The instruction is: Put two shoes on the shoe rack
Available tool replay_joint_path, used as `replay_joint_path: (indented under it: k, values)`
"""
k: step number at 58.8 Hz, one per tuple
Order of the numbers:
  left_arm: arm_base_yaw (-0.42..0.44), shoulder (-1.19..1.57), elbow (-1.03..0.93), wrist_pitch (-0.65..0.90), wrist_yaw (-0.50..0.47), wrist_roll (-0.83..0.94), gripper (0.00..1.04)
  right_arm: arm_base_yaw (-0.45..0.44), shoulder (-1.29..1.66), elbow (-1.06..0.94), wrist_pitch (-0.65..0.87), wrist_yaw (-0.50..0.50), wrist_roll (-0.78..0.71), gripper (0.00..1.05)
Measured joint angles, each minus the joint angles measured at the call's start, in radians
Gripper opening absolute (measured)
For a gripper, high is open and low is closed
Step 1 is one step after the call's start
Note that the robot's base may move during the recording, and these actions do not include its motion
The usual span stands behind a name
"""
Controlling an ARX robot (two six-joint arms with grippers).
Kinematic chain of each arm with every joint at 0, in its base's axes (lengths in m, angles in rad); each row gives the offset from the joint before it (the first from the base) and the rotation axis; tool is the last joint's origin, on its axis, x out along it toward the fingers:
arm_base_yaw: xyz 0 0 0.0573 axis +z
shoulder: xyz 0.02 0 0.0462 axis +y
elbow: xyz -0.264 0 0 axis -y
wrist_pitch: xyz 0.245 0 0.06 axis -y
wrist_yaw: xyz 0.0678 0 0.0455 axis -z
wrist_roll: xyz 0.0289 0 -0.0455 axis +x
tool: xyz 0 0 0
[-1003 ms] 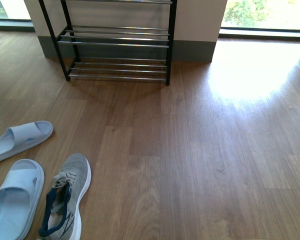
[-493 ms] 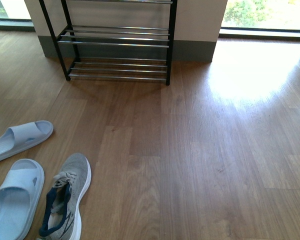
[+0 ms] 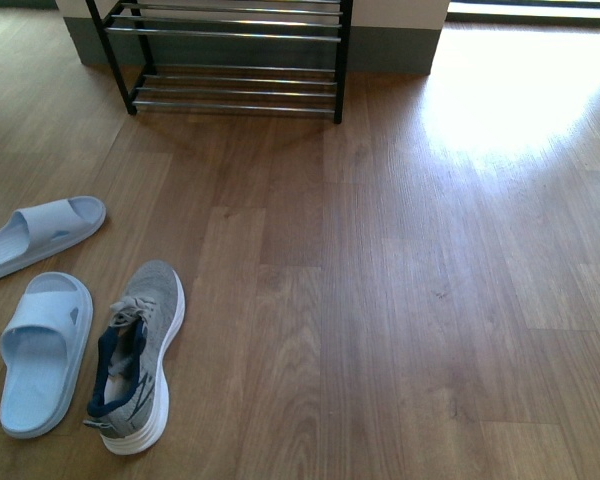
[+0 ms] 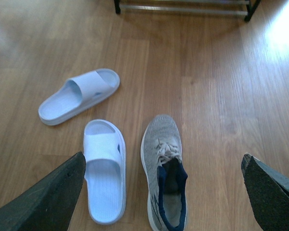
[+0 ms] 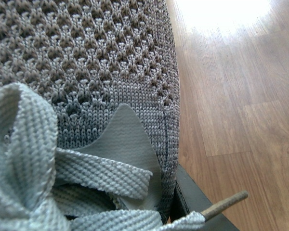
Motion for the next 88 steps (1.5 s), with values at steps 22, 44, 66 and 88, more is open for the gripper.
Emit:
replay_joint_path:
  k: [22,44,66,88]
  values:
    - [0.003,0.632,0.152,0.171,0.044,0.027,0.95,0.0,0.0,0.0,0.0,0.0,0.0,0.04]
    - [-0.059,0.867,0.296,0.149,0.046,0.015,0.95,0.0,0.0,0.0,0.0,0.0,0.0,0.04]
    - [-0.135,0.961,0.413,0.046,0.104,0.066,0.95,0.0,0.0,0.0,0.0,0.0,0.0,0.04]
    - [-0.197,1.043,0.526,-0.038,0.104,0.112,0.95,0.0,0.0,0.0,0.0,0.0,0.0,0.04]
